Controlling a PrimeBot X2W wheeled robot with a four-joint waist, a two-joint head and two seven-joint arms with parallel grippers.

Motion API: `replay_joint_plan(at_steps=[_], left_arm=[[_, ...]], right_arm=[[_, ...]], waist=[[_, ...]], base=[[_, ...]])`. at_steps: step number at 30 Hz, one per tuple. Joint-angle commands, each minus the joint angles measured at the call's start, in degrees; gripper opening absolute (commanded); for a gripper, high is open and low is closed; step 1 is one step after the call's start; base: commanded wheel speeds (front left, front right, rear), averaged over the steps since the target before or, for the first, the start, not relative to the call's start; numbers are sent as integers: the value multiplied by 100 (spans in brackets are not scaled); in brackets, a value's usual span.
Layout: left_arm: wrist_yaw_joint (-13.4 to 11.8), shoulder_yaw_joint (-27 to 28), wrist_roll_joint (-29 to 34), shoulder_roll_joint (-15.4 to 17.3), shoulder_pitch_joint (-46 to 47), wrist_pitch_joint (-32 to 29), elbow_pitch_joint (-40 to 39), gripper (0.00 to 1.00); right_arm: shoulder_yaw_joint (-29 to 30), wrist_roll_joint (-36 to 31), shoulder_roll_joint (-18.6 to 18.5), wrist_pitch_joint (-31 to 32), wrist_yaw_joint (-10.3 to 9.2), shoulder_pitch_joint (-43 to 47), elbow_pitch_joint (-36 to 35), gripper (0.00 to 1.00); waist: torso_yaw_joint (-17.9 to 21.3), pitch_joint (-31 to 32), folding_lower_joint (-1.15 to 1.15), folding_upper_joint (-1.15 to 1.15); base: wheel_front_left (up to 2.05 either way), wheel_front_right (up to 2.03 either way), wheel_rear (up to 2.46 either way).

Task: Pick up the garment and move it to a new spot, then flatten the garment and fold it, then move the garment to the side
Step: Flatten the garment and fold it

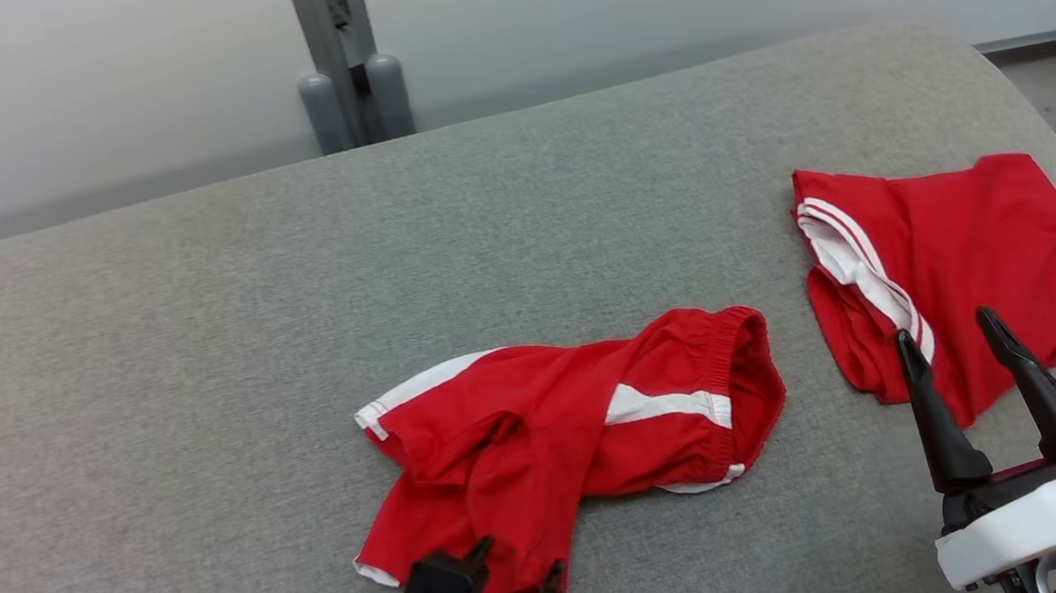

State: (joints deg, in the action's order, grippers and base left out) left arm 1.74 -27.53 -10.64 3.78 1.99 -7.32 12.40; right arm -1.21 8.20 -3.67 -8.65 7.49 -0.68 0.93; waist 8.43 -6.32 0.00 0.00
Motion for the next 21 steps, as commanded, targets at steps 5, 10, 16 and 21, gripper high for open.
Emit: replay_joint_plan(at_steps=[5,10,16,21], left_arm=[[-69,152,-72,119,252,1,284,0],[45,145,-31,382,288,-115,-250,0],[335,-101,-67,979,-37,-789,-1617,0],[478,-276,-429,1350,-328,-1382,-2592,0]], right_arm=[[60,63,24,-114,1,-95,80,100],[214,55,39,-161,1,-51,96,100],[284,29,47,-117,1,-44,103,100],[301,-8,48,-86,1,-45,114,100]], waist=[[209,-154,0,0],[76,-161,0,0],[-275,-92,0,0],[-465,-20,0,0]], base=[[0,0,0],[0,0,0],[0,0,0],[0,0,0]])
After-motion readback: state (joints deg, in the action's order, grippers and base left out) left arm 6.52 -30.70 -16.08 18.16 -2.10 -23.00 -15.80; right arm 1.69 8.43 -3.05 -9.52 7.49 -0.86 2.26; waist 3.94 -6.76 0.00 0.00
